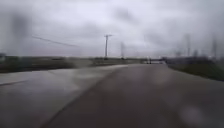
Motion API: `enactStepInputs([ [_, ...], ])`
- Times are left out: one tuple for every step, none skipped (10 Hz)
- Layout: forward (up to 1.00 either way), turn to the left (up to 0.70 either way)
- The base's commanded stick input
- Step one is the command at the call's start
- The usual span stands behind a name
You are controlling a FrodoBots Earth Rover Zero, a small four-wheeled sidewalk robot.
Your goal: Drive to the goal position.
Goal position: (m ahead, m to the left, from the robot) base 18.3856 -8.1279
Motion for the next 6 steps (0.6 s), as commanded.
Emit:
enactStepInputs([
  [1.0, -0.31],
  [1.0, -0.14],
  [1.0, -0.08],
  [1.0, -0.01],
  [1.0, -0.01],
  [1.0, -0.01],
])
